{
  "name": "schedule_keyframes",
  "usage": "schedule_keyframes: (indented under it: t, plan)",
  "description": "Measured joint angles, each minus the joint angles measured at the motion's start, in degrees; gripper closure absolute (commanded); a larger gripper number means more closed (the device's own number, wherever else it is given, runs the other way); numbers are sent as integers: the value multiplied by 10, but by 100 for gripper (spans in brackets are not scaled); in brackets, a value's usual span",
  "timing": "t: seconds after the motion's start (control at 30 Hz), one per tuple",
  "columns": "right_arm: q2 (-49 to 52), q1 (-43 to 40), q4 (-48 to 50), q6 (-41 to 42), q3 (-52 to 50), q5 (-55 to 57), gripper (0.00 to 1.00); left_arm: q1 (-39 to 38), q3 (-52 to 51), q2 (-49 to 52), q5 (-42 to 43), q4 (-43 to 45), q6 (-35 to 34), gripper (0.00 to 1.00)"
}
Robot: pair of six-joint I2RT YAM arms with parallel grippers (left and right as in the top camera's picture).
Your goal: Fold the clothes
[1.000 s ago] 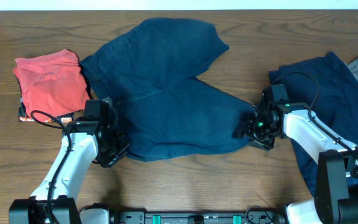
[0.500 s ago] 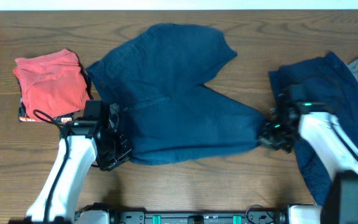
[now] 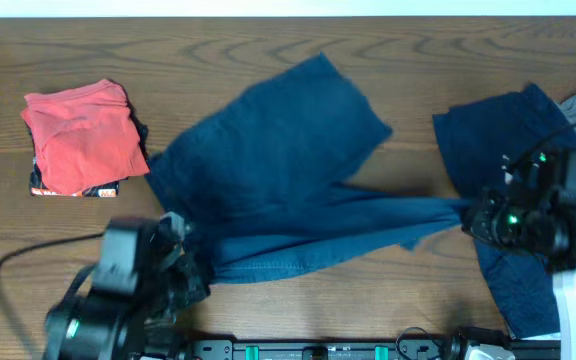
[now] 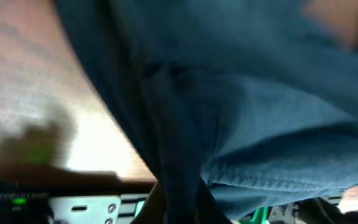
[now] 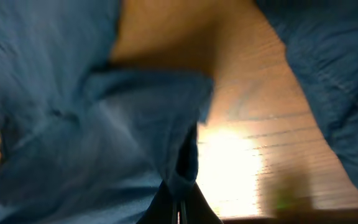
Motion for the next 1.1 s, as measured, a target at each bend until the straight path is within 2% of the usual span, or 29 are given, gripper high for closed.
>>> schedule_keyframes:
  t: [0.13,0.27,0.4,0.53,0.83,1.1]
  plan:
    - [-41,0,21,-12,23,1,99,-2,17,-63,-5,27,0,94]
    - [-46,0,86,-24,43,-15,99,-5,18,-66,-23,54,-16,94]
    - [-14,21,177,-34,45,-38,99,-7,19,-43,-61,73,-70,94]
    - [61,60,278,-46,46,-50,99,-9,19,-9,-123,117,-129,94]
    - [260,132,459,-57,47,-27,99,-9,19,136,-266,230,-168,94]
    - [398,167,589,-59,48,-7,99,14,19,312,-333,336,-191,94]
